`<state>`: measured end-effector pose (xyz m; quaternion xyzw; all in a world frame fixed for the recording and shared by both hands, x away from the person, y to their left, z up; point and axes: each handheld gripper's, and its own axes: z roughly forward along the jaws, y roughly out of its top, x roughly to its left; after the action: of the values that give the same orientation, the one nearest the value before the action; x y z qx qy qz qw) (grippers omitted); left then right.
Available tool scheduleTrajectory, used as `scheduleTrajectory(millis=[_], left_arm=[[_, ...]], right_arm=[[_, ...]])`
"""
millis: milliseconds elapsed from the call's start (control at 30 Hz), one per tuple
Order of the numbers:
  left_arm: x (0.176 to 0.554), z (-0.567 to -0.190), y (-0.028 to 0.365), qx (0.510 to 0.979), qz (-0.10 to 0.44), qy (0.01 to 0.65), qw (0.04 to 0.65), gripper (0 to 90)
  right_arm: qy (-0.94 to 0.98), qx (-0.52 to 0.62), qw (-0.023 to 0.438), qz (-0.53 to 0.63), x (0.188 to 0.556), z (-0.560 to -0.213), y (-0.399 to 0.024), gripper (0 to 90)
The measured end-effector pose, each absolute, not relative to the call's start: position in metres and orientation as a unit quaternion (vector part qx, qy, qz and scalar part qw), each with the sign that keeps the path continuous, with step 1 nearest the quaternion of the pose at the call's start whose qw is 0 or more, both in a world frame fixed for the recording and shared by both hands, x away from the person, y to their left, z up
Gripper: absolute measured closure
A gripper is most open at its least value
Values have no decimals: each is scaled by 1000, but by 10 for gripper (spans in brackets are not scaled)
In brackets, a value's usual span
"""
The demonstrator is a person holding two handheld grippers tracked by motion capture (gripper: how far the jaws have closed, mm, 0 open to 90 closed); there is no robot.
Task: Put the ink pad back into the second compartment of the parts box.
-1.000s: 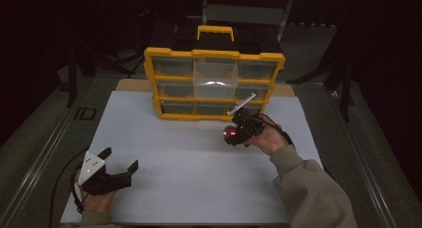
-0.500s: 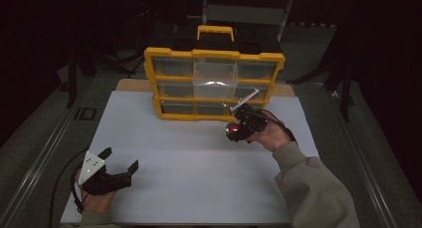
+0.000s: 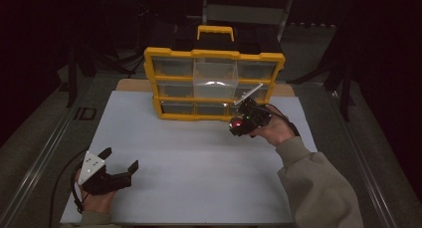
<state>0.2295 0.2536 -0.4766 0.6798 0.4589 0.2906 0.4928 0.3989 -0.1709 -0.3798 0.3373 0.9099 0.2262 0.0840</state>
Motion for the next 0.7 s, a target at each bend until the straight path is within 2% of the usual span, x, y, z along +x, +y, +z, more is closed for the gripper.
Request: scheduleTrajectory(millis=[700], left_arm=[[229, -476, 254, 679, 291, 460, 493, 0]], right_arm=[[902, 352, 101, 231, 411, -357, -183, 298]])
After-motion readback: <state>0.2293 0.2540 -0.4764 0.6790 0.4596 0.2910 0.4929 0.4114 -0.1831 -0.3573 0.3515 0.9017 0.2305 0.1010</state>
